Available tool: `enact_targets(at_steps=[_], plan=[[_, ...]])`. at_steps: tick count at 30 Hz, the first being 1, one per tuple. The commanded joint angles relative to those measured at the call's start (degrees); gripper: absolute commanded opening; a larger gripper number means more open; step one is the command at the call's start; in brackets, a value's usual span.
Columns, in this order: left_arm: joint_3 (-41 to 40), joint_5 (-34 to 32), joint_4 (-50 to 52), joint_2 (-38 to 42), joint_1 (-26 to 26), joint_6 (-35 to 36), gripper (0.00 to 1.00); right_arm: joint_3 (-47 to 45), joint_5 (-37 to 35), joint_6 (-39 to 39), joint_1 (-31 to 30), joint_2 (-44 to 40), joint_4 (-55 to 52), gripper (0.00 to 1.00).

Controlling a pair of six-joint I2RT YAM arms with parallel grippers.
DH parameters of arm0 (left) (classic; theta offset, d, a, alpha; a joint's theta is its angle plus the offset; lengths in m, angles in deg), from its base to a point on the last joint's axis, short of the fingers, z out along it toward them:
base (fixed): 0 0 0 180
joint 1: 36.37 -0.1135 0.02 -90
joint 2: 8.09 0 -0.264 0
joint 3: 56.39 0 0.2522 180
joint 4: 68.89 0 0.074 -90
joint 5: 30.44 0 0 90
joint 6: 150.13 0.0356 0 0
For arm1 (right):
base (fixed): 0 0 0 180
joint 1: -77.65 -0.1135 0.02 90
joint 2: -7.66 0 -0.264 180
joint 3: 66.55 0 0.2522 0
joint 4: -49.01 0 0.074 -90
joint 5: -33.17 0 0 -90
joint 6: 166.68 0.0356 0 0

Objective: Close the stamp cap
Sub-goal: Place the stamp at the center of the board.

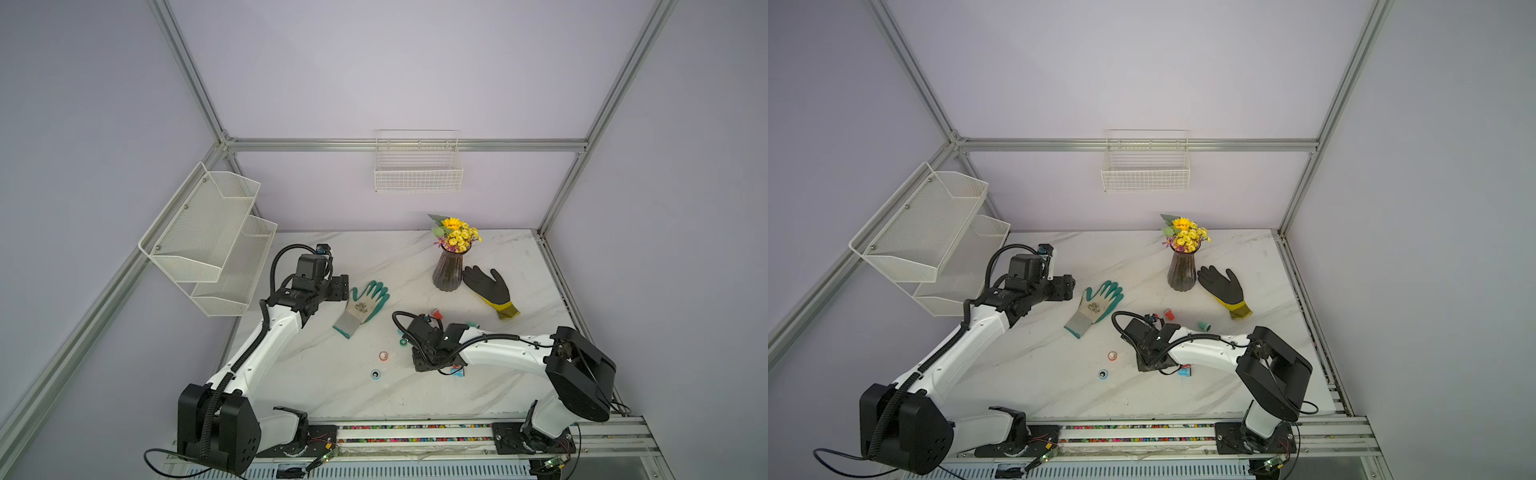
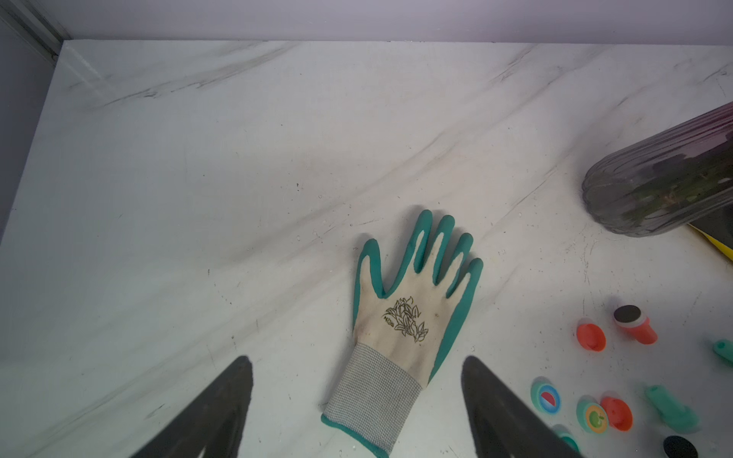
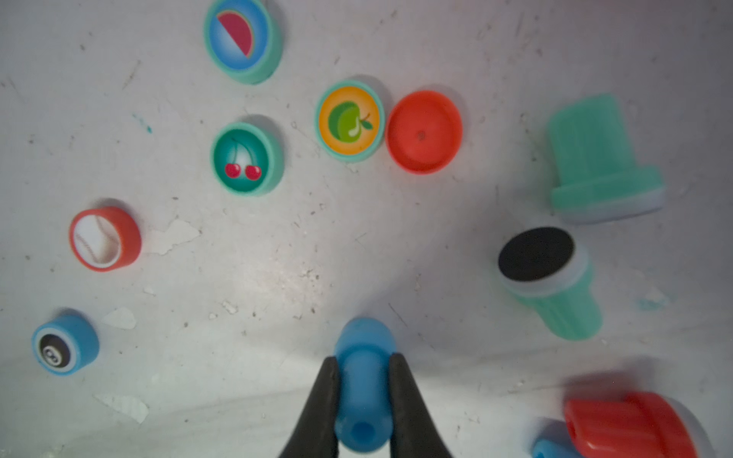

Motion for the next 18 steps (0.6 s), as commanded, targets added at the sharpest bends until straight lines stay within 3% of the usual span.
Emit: enact_targets(at_steps=[1, 7, 18], plan=[[2.57, 0.78, -1.02, -0.04, -0.35, 1.53, 0.82, -5.56, 8.61, -2.94, -0.12, 10.32, -4.07, 0.00], [2.55, 0.56, -1.03, -0.08, -0.32, 1.53, 0.82, -2.81, 8.79, -3.62, -0.11, 10.25, -6.26, 0.00], [2.57, -0.33, -1.26, 0.20, -0.36, 1.88, 0.82, 15.01, 5.03, -7.44, 5.43, 0.30, -16.03, 0.00]])
